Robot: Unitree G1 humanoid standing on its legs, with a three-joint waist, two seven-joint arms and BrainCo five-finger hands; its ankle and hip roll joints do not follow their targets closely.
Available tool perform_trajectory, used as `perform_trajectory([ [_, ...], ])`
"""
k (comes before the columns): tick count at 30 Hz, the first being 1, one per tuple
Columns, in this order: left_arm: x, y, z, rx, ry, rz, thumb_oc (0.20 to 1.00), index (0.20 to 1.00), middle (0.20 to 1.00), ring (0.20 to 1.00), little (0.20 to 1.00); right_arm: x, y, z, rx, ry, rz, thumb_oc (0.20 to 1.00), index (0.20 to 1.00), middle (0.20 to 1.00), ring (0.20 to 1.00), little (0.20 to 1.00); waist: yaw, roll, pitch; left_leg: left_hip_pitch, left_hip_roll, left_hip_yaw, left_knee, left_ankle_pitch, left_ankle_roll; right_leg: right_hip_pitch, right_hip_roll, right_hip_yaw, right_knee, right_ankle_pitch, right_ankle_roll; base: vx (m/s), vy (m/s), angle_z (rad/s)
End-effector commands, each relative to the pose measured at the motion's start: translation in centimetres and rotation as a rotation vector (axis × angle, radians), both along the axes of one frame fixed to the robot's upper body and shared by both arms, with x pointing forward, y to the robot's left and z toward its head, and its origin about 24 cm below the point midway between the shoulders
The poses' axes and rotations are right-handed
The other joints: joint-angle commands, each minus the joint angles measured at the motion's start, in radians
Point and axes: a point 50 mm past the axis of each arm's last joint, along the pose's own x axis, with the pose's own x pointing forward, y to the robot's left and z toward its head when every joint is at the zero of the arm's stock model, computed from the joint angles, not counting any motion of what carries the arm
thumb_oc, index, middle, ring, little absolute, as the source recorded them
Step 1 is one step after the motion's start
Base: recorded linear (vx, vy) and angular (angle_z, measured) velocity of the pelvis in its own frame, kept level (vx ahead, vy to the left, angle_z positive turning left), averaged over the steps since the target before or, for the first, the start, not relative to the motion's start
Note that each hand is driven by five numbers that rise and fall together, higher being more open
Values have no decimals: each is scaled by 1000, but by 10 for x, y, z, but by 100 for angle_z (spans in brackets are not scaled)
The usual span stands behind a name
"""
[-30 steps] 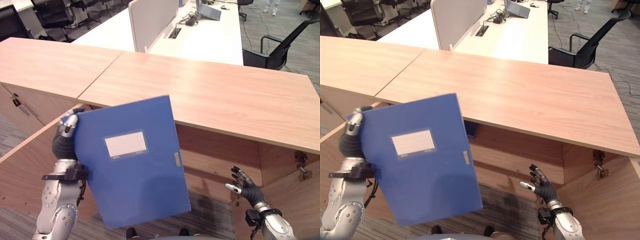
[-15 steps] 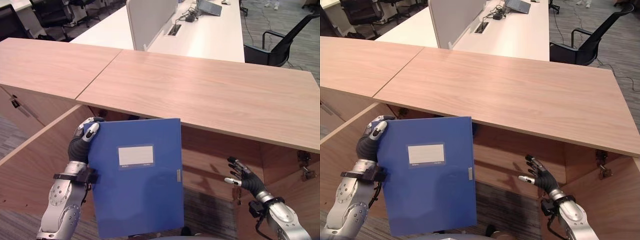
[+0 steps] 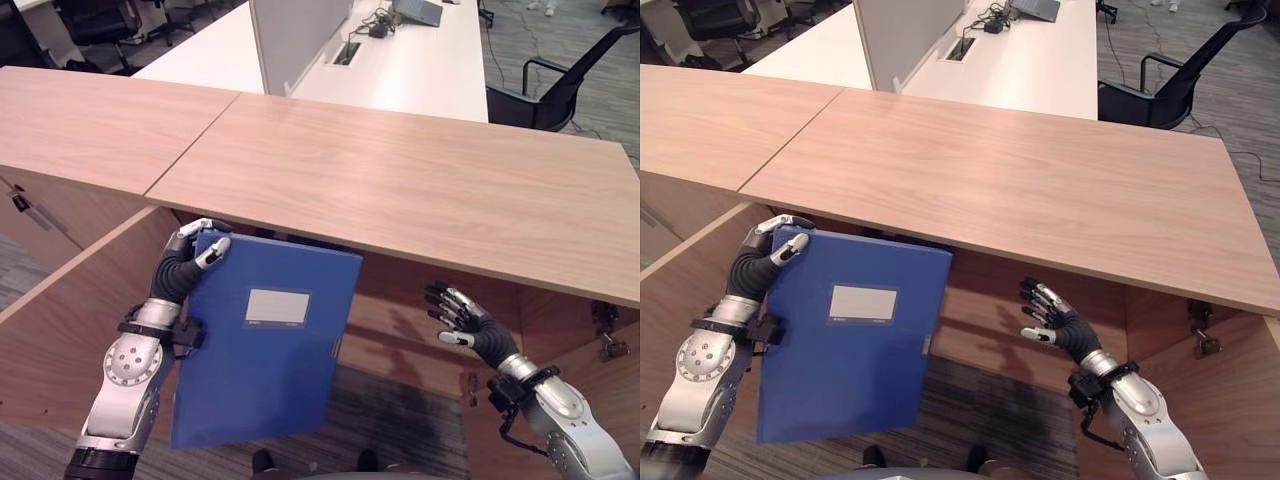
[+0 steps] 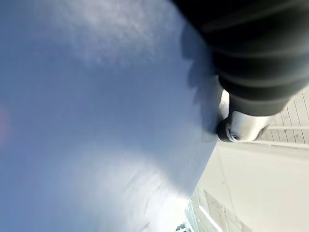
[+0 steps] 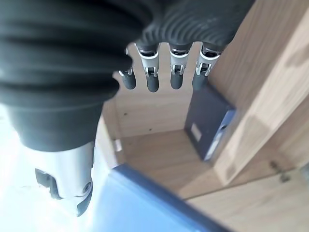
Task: Put the empty folder in the office cabinet
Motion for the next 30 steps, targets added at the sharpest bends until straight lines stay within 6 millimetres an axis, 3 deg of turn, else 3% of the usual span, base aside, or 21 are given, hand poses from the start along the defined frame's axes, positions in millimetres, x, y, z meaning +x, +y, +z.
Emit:
perform_trajectory([
  [1,10,3,23,37,-130,12,200,200,200,200,200,0,18,12,168,-55,54,1000,1000,1000,1000,1000,-19,-76,-66,-98,-10,-6,31,-1,9,2,-31,33,-1,-97,63,0,0,0],
  [9,13,-16,27,-58,-153,-77,200,200,200,200,200,-1,39,-8,212,46,103,1000,1000,1000,1000,1000,-11,-80,-66,-103,-10,-10,37,-2,9,0,-31,31,-1,-96,61,0,0,0],
  [20,6,-46,36,-167,-172,-276,200,200,200,200,200,18,54,-52,191,183,-22,1000,1000,1000,1000,1000,3,-71,-64,-99,-12,-15,38,-5,13,8,-33,24,-1,-97,56,0,0,0],
  [25,6,-55,32,-221,-151,-323,200,200,200,200,200,31,67,-42,238,139,-23,1000,1000,1000,1000,1000,7,-68,-65,-98,-14,-16,35,-4,15,9,-31,23,-1,-96,55,0,0,0],
  [27,6,-65,31,-242,-143,-358,200,200,200,200,200,38,84,-34,251,110,35,1000,1000,1000,1000,1000,9,-68,-63,-95,-15,-16,30,-5,16,7,-31,23,-1,-95,54,0,0,0],
  [30,7,-67,30,-243,-141,-355,200,200,200,200,200,40,92,-27,272,85,79,1000,1000,1000,1000,1000,10,-70,-63,-94,-16,-15,29,-5,16,6,-30,24,-1,-94,53,0,0,0],
])
